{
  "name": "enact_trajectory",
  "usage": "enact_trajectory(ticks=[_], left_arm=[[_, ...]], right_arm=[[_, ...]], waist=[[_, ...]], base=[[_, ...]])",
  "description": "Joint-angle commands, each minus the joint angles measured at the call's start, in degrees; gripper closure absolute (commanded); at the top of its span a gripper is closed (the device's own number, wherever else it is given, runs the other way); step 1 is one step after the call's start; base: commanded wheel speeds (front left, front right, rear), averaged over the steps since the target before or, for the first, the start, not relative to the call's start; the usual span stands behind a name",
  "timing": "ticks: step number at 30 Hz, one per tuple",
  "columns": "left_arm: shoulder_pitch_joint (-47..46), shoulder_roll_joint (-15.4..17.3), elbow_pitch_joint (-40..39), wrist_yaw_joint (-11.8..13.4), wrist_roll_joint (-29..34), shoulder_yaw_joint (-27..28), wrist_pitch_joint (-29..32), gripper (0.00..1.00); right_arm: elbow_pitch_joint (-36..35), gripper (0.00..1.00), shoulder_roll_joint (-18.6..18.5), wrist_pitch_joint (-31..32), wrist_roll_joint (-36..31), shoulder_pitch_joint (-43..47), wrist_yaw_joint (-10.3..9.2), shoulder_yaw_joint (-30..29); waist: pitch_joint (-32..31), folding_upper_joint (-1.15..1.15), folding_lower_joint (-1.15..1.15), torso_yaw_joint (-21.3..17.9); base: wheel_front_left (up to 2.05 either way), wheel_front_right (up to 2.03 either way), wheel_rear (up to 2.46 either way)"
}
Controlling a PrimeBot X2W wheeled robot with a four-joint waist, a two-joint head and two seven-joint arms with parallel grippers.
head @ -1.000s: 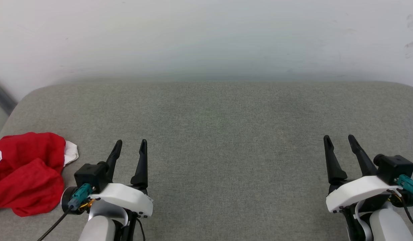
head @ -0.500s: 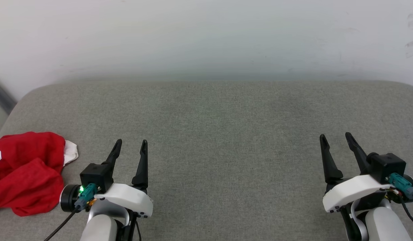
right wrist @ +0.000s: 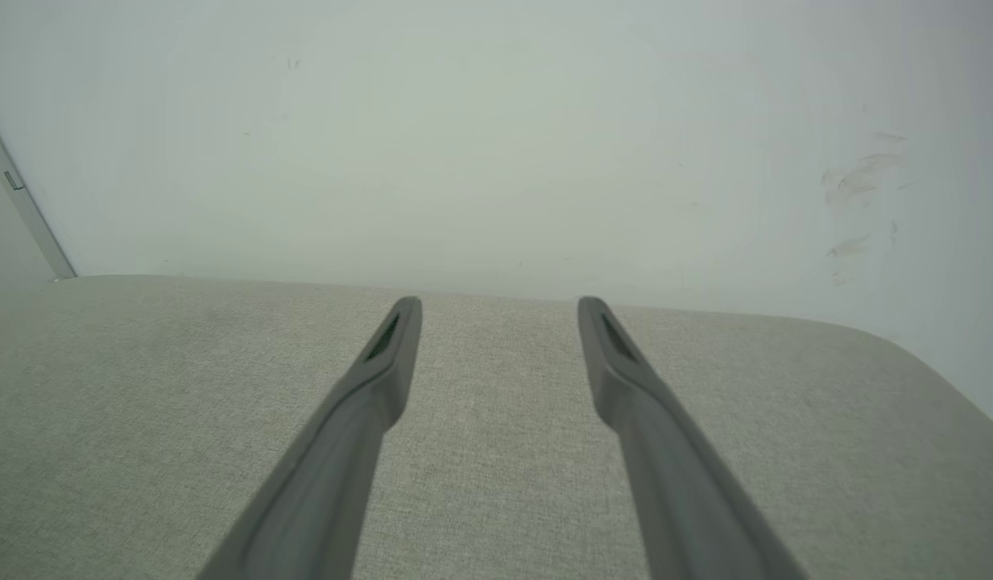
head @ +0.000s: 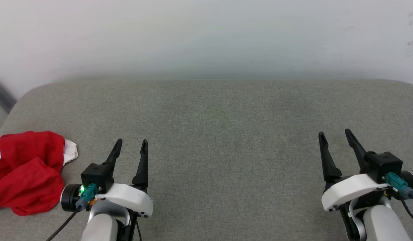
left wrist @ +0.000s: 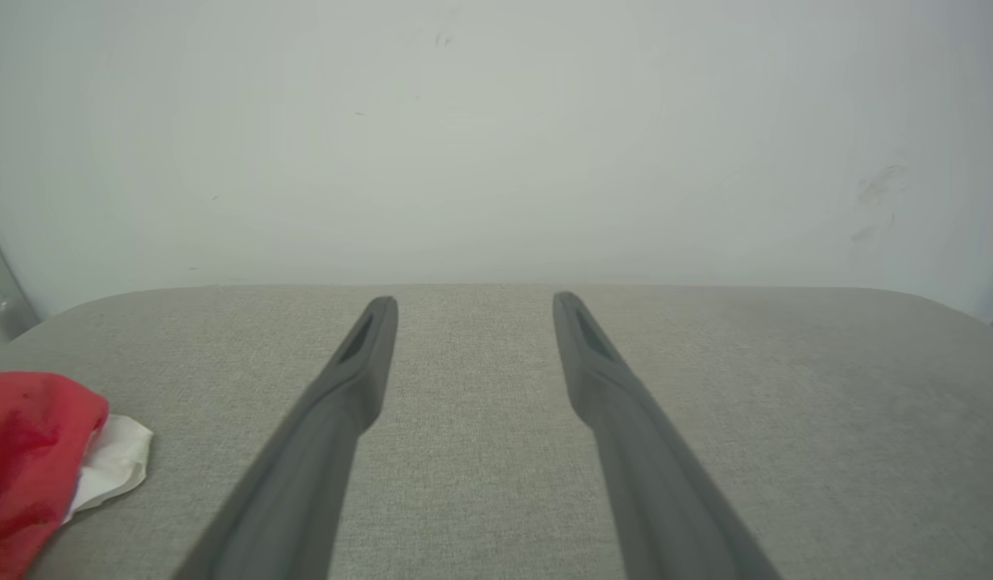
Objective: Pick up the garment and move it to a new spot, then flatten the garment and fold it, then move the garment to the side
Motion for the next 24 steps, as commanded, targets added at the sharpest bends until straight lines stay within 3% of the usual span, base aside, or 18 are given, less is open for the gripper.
enact_trajectory(ticks=[1, 16, 24], left_arm=[[-0.73, -0.05, 0.25, -0.23, 0.75, 0.10, -0.51, 0.00], [-0.50, -0.38, 0.61, -0.44, -0.27, 1.36, -0.37, 0.00], [-0.35, -0.47, 0.57, -0.16, -0.91, 2.88, -0.37, 0.00]], right_arm=[[-0.11, 0.00, 0.30, -0.44, -0.79, -0.72, -0.02, -0.10], [-0.13, 0.00, 0.72, -0.12, -0.37, -0.26, -0.02, -0.44], [-1.66, 0.00, 0.76, 0.31, -0.43, 0.18, -0.02, 0.48]], waist=[[0.01, -0.01, 0.00, 0.01], [-0.03, -0.01, 0.00, 0.42], [0.10, -0.01, 0.00, 3.61]], base=[[0.00, 0.00, 0.00], [0.00, 0.00, 0.00], [0.00, 0.00, 0.00]])
